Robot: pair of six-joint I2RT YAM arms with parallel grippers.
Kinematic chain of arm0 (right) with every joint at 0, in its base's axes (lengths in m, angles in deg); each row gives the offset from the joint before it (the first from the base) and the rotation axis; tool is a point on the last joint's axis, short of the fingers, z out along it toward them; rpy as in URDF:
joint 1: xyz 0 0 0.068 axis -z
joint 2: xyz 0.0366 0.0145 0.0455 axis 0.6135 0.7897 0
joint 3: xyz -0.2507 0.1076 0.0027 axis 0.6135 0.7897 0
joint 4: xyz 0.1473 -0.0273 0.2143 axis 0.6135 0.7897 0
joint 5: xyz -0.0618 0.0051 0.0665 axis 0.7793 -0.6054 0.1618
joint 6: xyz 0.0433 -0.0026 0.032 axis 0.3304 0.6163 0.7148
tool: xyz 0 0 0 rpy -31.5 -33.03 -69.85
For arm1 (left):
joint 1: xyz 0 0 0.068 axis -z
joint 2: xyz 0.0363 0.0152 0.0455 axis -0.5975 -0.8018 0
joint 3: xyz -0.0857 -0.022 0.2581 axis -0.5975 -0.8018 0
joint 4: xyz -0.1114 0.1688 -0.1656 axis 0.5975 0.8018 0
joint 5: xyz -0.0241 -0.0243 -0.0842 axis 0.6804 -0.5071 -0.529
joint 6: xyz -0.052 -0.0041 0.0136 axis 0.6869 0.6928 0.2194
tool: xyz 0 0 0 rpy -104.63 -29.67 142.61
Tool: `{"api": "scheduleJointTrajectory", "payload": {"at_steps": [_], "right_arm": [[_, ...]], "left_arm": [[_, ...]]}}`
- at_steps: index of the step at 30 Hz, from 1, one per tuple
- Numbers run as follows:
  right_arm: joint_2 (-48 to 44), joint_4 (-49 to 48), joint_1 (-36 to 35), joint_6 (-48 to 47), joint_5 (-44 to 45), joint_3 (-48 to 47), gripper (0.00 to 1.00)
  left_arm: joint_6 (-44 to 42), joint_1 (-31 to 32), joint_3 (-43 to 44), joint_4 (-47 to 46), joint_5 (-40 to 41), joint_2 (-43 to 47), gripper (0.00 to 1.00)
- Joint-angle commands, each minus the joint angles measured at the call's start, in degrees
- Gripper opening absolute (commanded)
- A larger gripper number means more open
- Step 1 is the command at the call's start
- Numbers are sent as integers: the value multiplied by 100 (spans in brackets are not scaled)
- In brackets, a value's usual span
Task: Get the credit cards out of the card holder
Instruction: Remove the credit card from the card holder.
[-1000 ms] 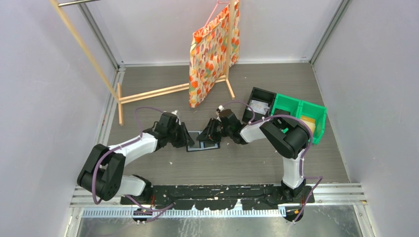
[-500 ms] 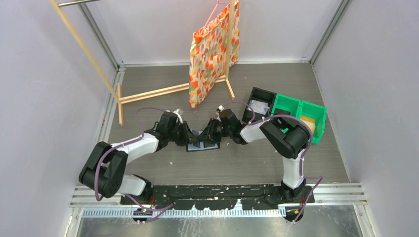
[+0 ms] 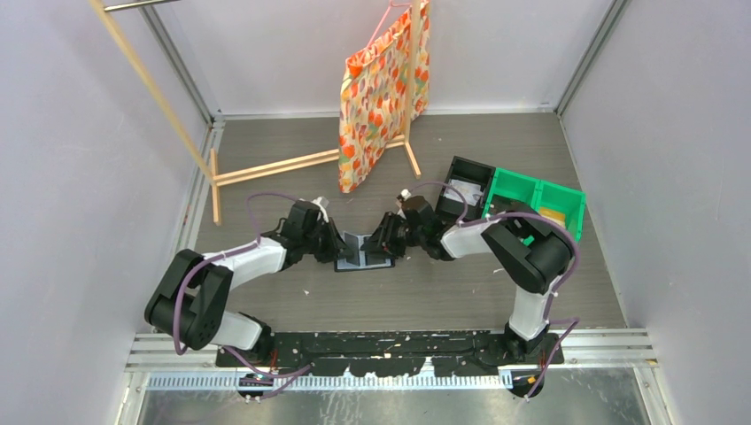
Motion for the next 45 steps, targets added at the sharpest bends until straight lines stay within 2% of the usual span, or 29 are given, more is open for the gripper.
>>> {"api": "scheduleJointTrajectory", "payload": {"at_steps": [1, 6, 9, 13, 20, 29, 37, 40, 45], "right_arm": [[-607, 265, 248, -240, -107, 177, 39], [-710, -278, 367, -40, -539, 293, 39], [-538, -956, 397, 320, -768, 409, 39], [-413, -2009, 422, 866, -972, 620, 39], [-472, -2376, 461, 1061, -1133, 754, 40], [147, -4128, 601, 2099, -1343, 979, 41], [266, -4386, 635, 2222, -1285, 1024, 41], [404, -4777, 651, 2437, -1298, 1024, 38], [674, -5540, 651, 2883, -1297, 1043, 26]], "left_arm": [[1, -44, 72, -298, -121, 57, 1], [68, -176, -35, -532, -478, 170, 1], [121, -274, -69, -610, -716, 160, 1], [534, -505, -343, -1274, -1298, 272, 0], [958, -685, -472, -1936, -1960, 356, 1], [1365, -882, -671, -2686, -2495, 410, 1], [1747, -1004, -776, -3292, -2783, 353, 0], [1882, -1031, -797, -3536, -2865, 294, 1], [2019, -1043, -810, -3745, -2904, 247, 1]]}}
